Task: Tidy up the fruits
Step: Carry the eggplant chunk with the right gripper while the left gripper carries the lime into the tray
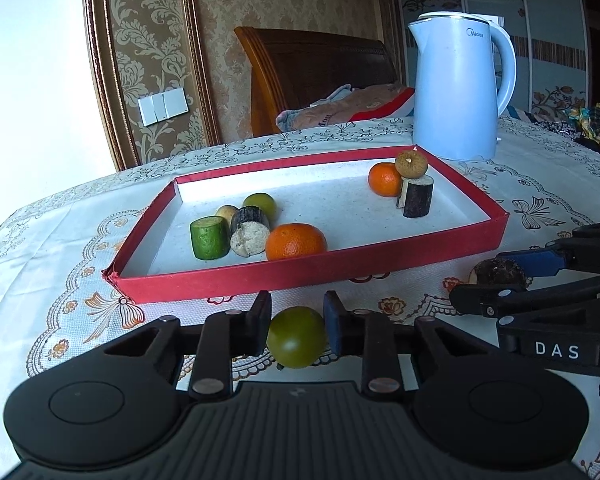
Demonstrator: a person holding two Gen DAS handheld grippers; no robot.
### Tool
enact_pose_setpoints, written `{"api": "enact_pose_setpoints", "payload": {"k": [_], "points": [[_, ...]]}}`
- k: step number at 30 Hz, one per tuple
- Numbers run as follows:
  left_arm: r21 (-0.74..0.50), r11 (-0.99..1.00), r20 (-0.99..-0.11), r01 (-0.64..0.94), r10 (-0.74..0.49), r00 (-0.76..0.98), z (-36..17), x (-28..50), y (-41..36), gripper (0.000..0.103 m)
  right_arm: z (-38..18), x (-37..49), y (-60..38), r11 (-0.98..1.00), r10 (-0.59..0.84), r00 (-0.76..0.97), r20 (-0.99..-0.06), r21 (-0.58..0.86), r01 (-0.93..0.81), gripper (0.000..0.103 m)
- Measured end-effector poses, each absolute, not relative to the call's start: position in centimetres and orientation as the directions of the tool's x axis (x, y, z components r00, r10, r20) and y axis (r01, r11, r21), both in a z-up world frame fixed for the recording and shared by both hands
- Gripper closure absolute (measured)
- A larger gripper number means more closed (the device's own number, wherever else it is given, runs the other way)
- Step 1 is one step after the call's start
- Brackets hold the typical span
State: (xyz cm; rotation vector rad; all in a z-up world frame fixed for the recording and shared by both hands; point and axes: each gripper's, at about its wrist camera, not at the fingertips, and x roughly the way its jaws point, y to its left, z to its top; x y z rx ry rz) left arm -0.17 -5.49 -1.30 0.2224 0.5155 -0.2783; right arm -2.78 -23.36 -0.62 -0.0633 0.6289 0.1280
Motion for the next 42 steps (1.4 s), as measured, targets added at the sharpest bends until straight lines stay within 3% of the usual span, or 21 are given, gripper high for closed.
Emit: {"api": "enact_pose_setpoints", "payload": {"k": [10, 20, 42], "points": [[0.155, 0.936, -0.469, 0.315, -0.21, 0.858, -0.8, -0.8, -5.6, 0.076, -0.4, -2.9, -23.5, 0.992, 0.098, 0.812, -0.575, -0.01, -0.127, 0.06], [0.12, 0.942, -0.385, 0.315, -0.248, 0.889, 1.6, -1.1, -5.3, 0.076, 1.3, -2.9, -24.1, 0.998, 0.058, 0.866, -0.496, 0.001, -0.066, 0.06], [0.03, 0.984, -0.449, 0.176, -0.144, 0.882, 2.6, 10.2, -5.2, 0.075, 2.5, 8.2, -24.2, 0.996, -0.07, 0.868, -0.491, 0.021, 0.092, 0.06]]}}
